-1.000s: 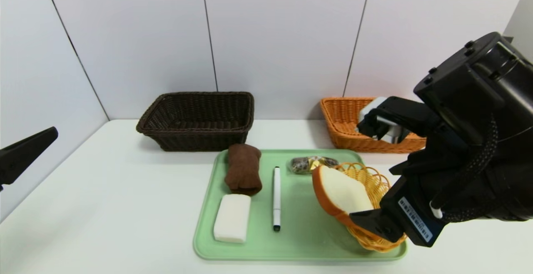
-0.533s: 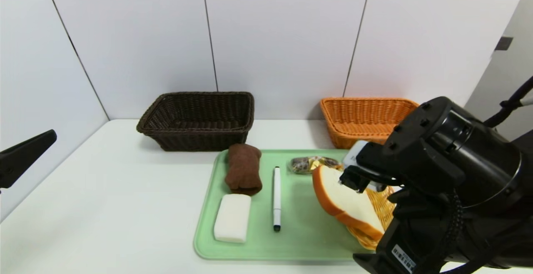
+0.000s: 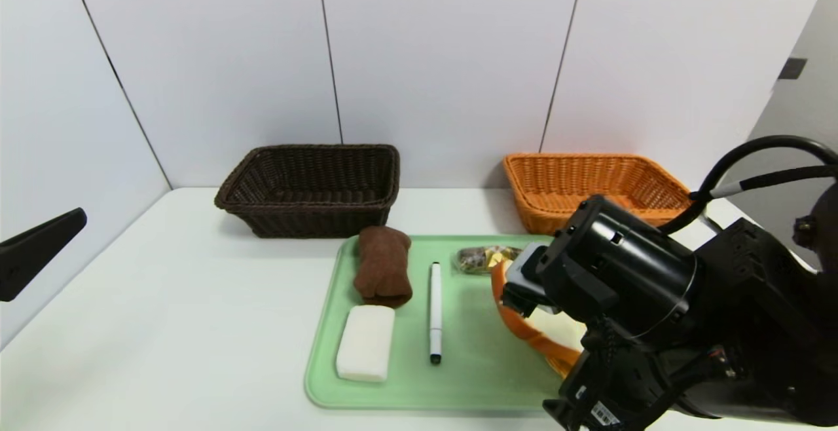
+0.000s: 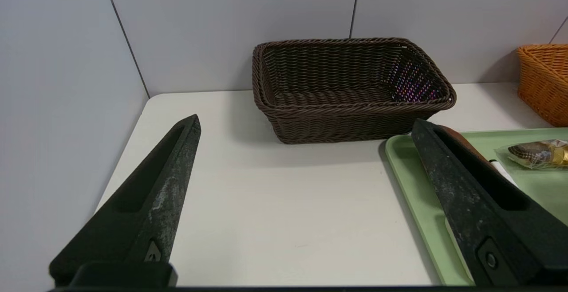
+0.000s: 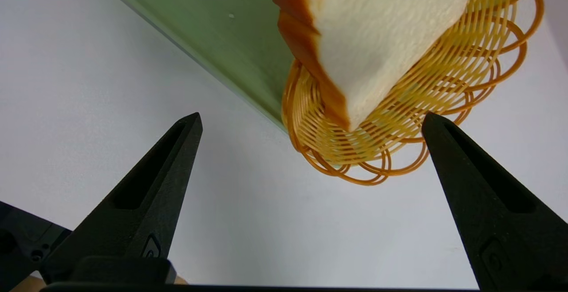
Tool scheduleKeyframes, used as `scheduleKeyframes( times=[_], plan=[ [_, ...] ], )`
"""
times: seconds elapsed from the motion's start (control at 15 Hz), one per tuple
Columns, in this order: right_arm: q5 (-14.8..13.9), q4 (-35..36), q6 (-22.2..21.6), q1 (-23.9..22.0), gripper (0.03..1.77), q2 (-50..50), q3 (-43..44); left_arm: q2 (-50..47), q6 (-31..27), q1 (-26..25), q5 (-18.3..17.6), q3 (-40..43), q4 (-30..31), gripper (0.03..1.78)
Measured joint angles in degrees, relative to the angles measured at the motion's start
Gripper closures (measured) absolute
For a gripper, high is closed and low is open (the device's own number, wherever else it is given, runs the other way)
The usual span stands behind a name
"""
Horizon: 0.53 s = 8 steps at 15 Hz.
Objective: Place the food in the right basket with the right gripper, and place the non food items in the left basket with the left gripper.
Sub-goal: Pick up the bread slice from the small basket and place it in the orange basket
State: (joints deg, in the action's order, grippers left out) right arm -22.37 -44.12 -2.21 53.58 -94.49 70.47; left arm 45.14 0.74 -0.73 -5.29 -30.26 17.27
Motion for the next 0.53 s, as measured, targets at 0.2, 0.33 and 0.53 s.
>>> scheduleKeyframes(
  times=[0.2, 0.33, 0.53],
  plan=[
    [0.0, 0.1, 0.6, -0.4, 0.09, -1.8, -0.2, -0.4, 0.2, 0.0, -0.2, 0.0, 0.2, 0.12],
    [-0.1, 0.2, 1.0, -0.6, 0.09, -2.9, -0.2, -0.7, 0.4, 0.0, -0.4, 0.1, 0.2, 0.12],
    [-0.8, 0.4, 2.7, -2.1, 0.09, -4.2, 0.0, -1.4, 0.5, 0.0, -0.6, 0.2, 0.1, 0.12]
  ],
)
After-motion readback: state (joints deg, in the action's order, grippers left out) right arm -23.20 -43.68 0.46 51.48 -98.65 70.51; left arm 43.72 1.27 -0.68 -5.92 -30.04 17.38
